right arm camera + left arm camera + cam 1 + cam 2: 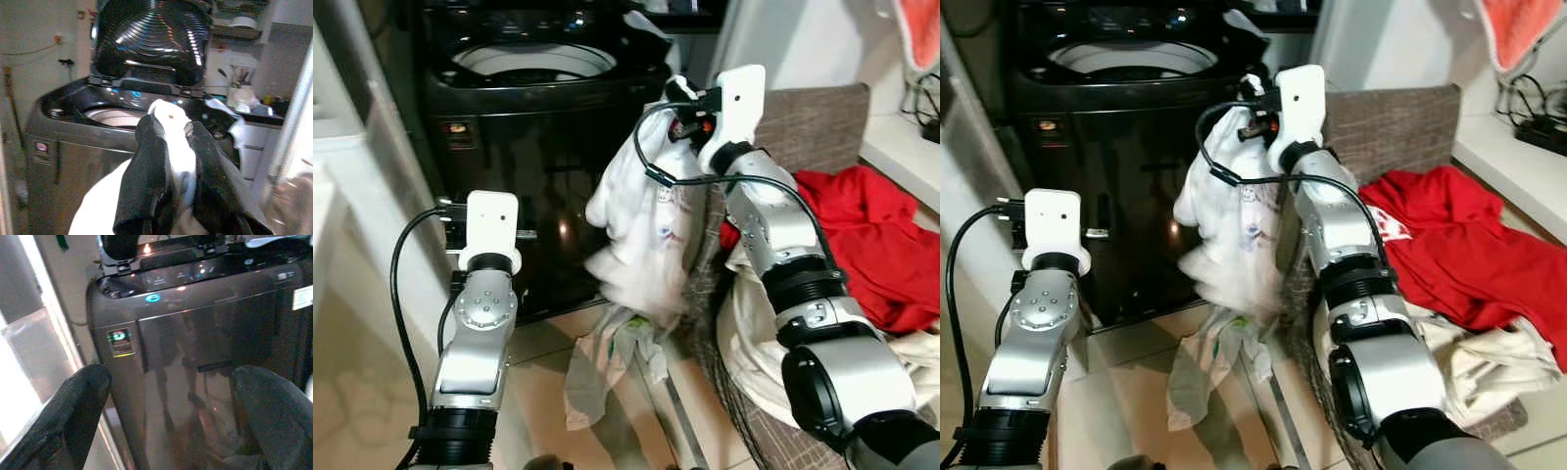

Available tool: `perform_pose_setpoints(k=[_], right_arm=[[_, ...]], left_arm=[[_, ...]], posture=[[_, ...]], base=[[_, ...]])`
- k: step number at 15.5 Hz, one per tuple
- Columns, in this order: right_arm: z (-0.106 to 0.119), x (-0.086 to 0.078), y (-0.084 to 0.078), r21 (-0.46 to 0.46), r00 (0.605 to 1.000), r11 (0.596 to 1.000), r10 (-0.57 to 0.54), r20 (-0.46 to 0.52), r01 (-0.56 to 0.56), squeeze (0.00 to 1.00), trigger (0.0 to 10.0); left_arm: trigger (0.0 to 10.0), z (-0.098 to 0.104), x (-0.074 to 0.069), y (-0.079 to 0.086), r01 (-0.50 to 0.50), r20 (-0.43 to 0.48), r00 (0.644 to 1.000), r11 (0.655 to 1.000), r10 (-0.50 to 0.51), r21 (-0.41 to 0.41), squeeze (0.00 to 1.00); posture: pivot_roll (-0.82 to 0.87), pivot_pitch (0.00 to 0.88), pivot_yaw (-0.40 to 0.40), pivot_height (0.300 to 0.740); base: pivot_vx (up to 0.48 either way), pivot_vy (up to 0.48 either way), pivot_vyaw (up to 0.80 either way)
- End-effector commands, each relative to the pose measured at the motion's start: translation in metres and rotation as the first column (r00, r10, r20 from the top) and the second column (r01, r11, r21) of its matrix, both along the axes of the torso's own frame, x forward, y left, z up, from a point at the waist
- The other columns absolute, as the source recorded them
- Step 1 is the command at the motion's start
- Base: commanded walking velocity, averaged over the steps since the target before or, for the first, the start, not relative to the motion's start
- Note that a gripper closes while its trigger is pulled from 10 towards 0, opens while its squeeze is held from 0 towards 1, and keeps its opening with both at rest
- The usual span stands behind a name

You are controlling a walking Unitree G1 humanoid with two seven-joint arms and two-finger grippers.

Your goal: Clothes washing

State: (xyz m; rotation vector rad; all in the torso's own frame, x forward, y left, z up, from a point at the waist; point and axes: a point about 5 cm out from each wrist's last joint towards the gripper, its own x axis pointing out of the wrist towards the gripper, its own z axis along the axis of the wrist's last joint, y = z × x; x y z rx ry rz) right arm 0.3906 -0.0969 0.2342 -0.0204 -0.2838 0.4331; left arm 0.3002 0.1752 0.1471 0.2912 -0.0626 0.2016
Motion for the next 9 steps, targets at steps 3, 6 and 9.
perform_pose_setpoints(k=[3,6,9], right_arm=[[-0.013,0.001,-0.01,-0.022,0.999,0.999,-0.038,-0.008,0.038,0.0,0.0],[-0.018,0.001,-0.008,-0.048,0.999,0.998,-0.035,-0.019,0.034,0.0,0.0],[-0.022,0.004,-0.011,-0.034,0.995,0.996,-0.089,-0.05,0.087,0.0,10.0]], left_arm=[[10.0,0.005,0.0,-0.005,0.004,0.014,1.0,1.0,-0.004,0.02,0.0],[10.0,0.006,0.0,-0.008,0.011,0.018,1.0,0.999,-0.011,0.031,0.0],[10.0,0.006,0.0,-0.008,0.014,0.022,1.0,0.999,-0.015,0.039,0.0]], posture=[[0.04,0.0,-0.052,0.74],[0.04,0.0,-0.049,0.74],[0.04,0.0,-0.05,0.74]], base=[[0.0,0.0,0.0],[0.0,0.0,0.0],[0.0,0.0,0.0]])
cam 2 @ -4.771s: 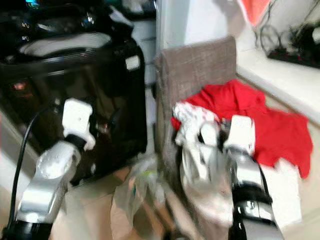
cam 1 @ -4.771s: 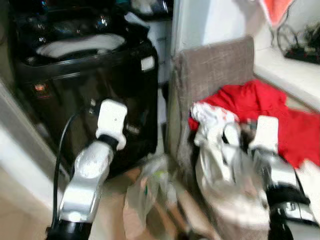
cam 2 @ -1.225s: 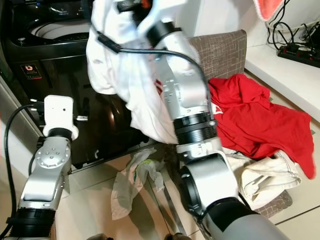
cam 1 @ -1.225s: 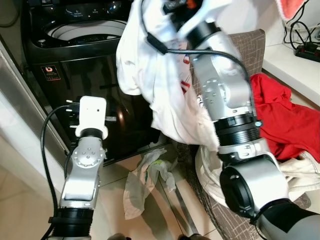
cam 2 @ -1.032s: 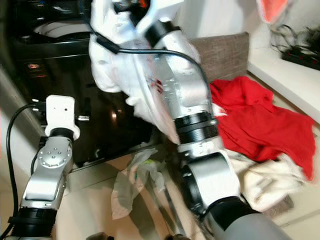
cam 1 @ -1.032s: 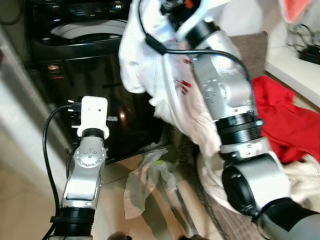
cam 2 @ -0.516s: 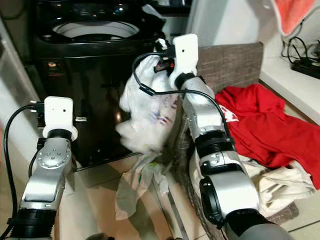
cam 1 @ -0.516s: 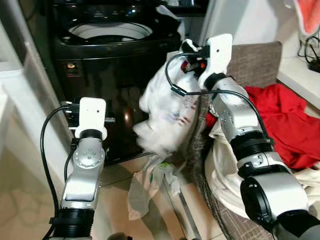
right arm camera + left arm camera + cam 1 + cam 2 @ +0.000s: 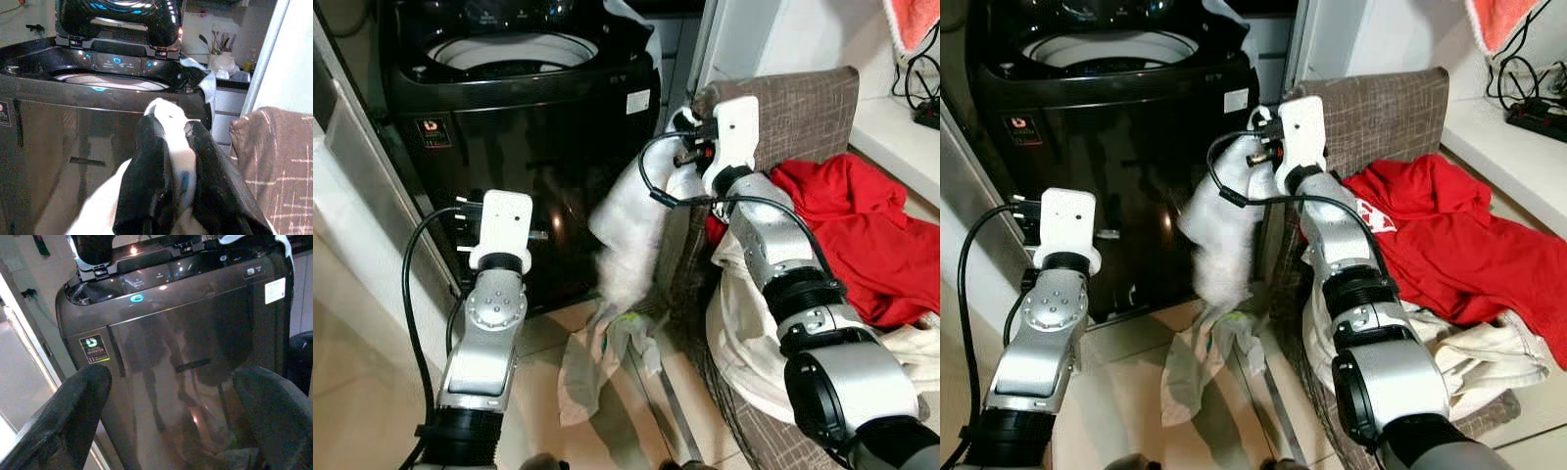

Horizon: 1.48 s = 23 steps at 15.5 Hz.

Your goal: Clothes washing

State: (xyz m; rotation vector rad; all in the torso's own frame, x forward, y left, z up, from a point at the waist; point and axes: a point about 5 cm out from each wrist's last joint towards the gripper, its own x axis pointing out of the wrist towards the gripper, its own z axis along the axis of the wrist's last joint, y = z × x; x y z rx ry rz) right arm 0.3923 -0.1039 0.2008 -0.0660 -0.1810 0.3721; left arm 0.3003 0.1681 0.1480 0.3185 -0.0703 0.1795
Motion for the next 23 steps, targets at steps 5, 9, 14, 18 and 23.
perform_pose_setpoints(k=[5,9,14,18,23], right_arm=[[0.006,0.003,-0.015,0.044,0.999,0.998,-0.052,0.015,0.051,0.0,10.0],[0.006,0.002,-0.015,0.039,0.999,0.999,-0.031,0.028,0.03,0.0,10.0],[0.013,0.006,-0.035,0.03,0.982,0.985,-0.174,0.072,0.172,0.0,10.0],[0.029,0.001,-0.027,-0.005,0.973,0.992,-0.124,0.192,0.128,0.0,10.0],[0.063,0.008,-0.011,-0.007,0.962,0.998,-0.063,0.266,0.068,0.0,10.0]], left_arm=[[10.0,0.006,-0.001,-0.002,-0.001,0.024,1.0,1.0,0.001,0.026,0.0],[10.0,0.006,0.0,-0.006,0.01,0.022,1.0,0.999,-0.011,0.037,0.0],[10.0,0.009,0.001,-0.009,0.056,0.03,0.998,0.997,-0.057,0.05,0.0],[10.0,0.025,0.002,-0.019,0.119,0.123,0.986,0.993,-0.117,-0.009,0.0],[10.0,0.035,0.005,-0.021,0.113,0.165,0.98,0.994,-0.111,-0.006,0.0]], posture=[[0.04,0.0,-0.047,0.74],[0.04,0.0,-0.043,0.74],[0.04,0.0,-0.038,0.74],[0.03,0.0,-0.036,0.74],[0.03,0.0,-0.039,0.74]], base=[[0.0,0.0,0.59],[0.0,0.0,0.7],[0.0,0.0,0.54],[0.064,0.0,0.0],[0.458,0.0,0.0]])
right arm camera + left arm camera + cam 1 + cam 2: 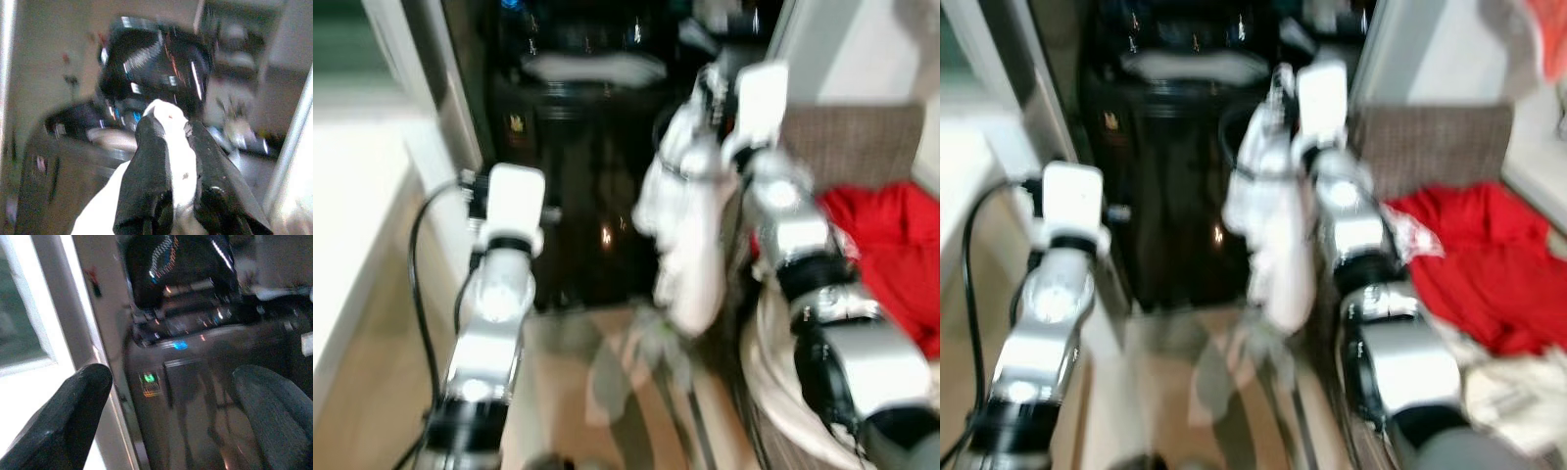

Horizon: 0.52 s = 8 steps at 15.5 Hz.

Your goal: Clothes washing

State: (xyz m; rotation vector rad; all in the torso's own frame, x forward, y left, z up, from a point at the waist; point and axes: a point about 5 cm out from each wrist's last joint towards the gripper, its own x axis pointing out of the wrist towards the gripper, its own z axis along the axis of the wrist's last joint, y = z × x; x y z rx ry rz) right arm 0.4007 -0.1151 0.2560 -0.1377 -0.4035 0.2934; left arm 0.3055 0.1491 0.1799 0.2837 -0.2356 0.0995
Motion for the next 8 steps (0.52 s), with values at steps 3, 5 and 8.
perform_pose_setpoints(k=[3,5,8], right_arm=[[0.021,0.0032,0.0042,0.001,0.999,0.999,0.034,0.042,-0.034,0.0,10.0],[0.0223,0.0039,0.0079,0.003,0.998,0.999,0.05,0.039,-0.05,0.0,10.0],[0.0229,0.0044,0.0116,-0.003,0.997,0.998,0.064,0.039,-0.064,0.0,10.0]], left_arm=[[10.0,0.0053,0.0005,-0.0029,-0.001,0.025,1.0,1.0,0.001,-0.002,0.0],[10.0,0.0051,-0.0002,-0.0062,0.004,0.028,1.0,1.0,-0.004,-0.002,0.0],[10.0,0.0064,0.0002,-0.0061,0.01,0.037,0.999,1.0,-0.01,0.011,0.0]], posture=[[0.04,0.0,-0.052,0.74],[0.04,0.0,-0.061,0.74],[0.05,0.0,-0.067,0.74]], base=[[0.465,0.0,0.0],[0.465,0.0,0.0],[0.465,0.0,0.0]])
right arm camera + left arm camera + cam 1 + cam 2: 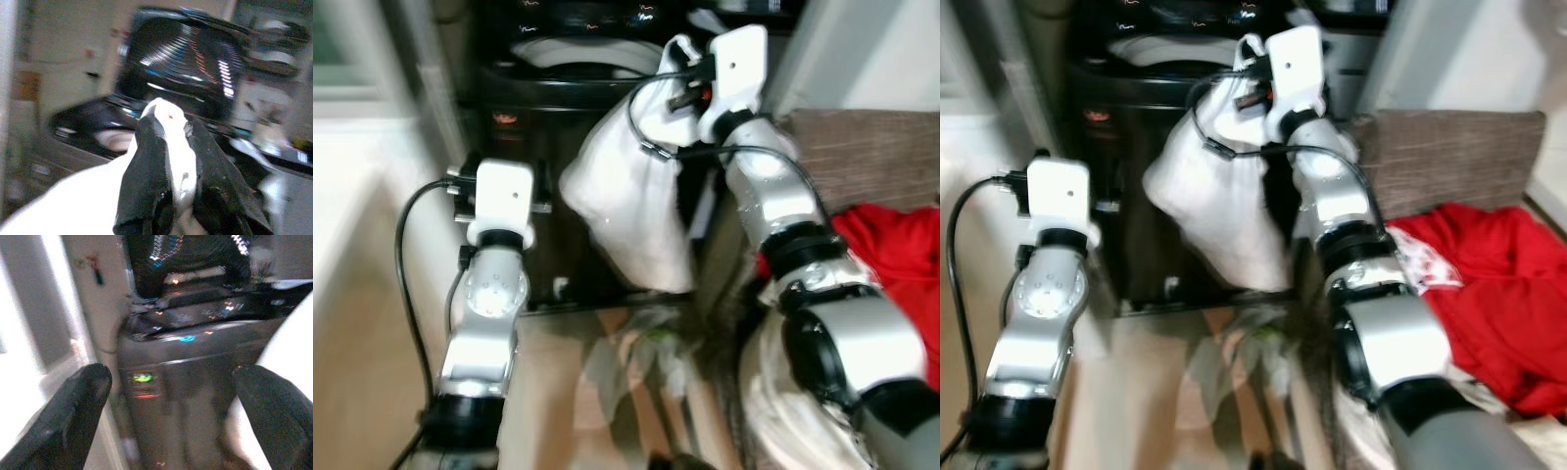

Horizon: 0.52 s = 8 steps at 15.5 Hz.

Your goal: Clothes washing

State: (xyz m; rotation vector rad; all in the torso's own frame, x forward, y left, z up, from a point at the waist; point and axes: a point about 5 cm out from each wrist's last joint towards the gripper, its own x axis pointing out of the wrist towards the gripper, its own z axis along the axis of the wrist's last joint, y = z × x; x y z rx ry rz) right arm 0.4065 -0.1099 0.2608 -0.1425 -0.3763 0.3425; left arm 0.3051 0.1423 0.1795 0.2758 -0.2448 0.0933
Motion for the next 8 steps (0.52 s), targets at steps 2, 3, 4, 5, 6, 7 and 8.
perform_pose_setpoints(k=[2,3,4,5,6,7,8], right_arm=[[0.022,0.0,0.005,0.024,0.997,1.0,0.011,0.072,-0.013,0.0,10.0],[0.023,0.0,0.006,0.022,0.997,1.0,0.014,0.076,-0.015,0.0,10.0],[0.026,0.0,0.007,0.021,0.996,1.0,0.018,0.086,-0.02,0.0,10.0],[0.029,0.0,0.007,0.021,0.995,1.0,0.022,0.097,-0.024,0.0,10.0],[0.033,0.0,0.007,0.023,0.994,0.999,0.026,0.108,-0.028,0.0,10.0],[0.034,-0.001,0.008,0.022,0.993,0.999,0.029,0.112,-0.031,0.0,10.0],[0.035,-0.001,0.009,0.023,0.993,0.999,0.031,0.117,-0.034,0.0,10.0]], left_arm=[[10.0,0.009,0.001,-0.002,0.012,0.039,0.999,1.0,-0.013,0.026,0.0],[10.0,0.009,0.001,-0.001,0.009,0.042,0.999,1.0,-0.011,0.027,0.0],[10.0,0.01,0.001,-0.001,0.007,0.045,0.999,1.0,-0.008,0.028,0.0],[10.0,0.01,0.001,0.0,0.005,0.048,0.999,1.0,-0.007,0.029,0.0],[10.0,0.011,0.001,0.0,0.003,0.052,0.999,1.0,-0.005,0.031,0.0],[10.0,0.011,0.001,0.0,0.004,0.053,0.999,0.999,-0.005,0.033,0.0],[10.0,0.011,0.001,0.001,0.003,0.056,0.998,0.999,-0.005,0.036,0.0]], posture=[[0.05,0.0,-0.069,0.74],[0.06,0.0,-0.07,0.74],[0.06,0.0,-0.07,0.74],[0.06,0.0,-0.07,0.74],[0.06,0.0,-0.07,0.74],[0.06,0.0,-0.07,0.74],[0.07,0.0,-0.068,0.74]], base=[[0.48,0.0,0.0],[0.48,0.0,0.0],[0.48,0.0,0.0],[0.48,0.0,0.0],[0.48,0.0,0.0],[0.48,0.0,0.0],[0.48,0.0,0.0]])
